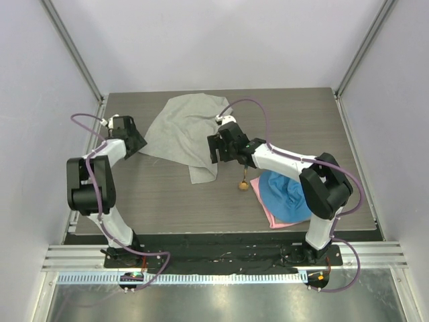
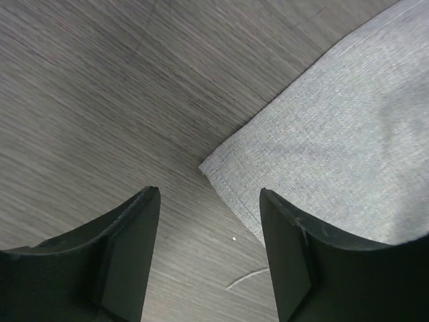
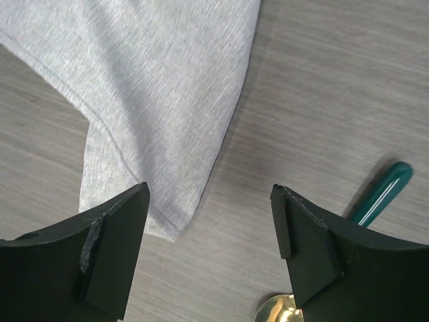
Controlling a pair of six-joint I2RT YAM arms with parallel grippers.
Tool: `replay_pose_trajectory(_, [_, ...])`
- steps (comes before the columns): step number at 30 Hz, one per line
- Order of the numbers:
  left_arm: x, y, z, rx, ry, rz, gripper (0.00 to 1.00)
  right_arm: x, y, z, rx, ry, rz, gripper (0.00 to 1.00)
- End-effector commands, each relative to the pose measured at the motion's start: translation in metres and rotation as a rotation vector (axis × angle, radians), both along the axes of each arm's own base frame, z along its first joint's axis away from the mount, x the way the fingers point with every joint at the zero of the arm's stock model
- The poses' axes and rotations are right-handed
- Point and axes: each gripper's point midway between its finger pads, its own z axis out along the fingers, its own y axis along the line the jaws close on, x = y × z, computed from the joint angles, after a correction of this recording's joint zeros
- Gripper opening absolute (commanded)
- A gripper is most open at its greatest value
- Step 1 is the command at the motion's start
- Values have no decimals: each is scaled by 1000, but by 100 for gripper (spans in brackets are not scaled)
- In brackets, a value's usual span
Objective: Fold the napkin, place the utensils inside, and roll it up
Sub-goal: Flatten the napkin out
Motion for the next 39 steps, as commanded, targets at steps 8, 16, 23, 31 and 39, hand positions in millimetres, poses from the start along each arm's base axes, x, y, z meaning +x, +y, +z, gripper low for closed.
replay_pose_trajectory(8, [18, -4, -23, -21, 84, -48, 63, -14, 8, 24, 72, 4, 21, 81])
replay_pose_trajectory(16, [15, -10, -41, -54, 197, -102, 50, -23, 5, 25, 78, 17, 16, 81])
replay_pose_trajectory(23, [-3, -17, -54, -81, 279, -140, 42, -24, -2, 30, 72, -12, 6, 81])
replay_pose_trajectory(31, [-22, -16, -49, -69, 306, -149, 45, -28, -6, 35, 82, -30, 8, 81])
replay_pose_trajectory(39, [-30, -22, -57, -90, 346, -170, 46, -31, -8, 33, 86, -37, 12, 81])
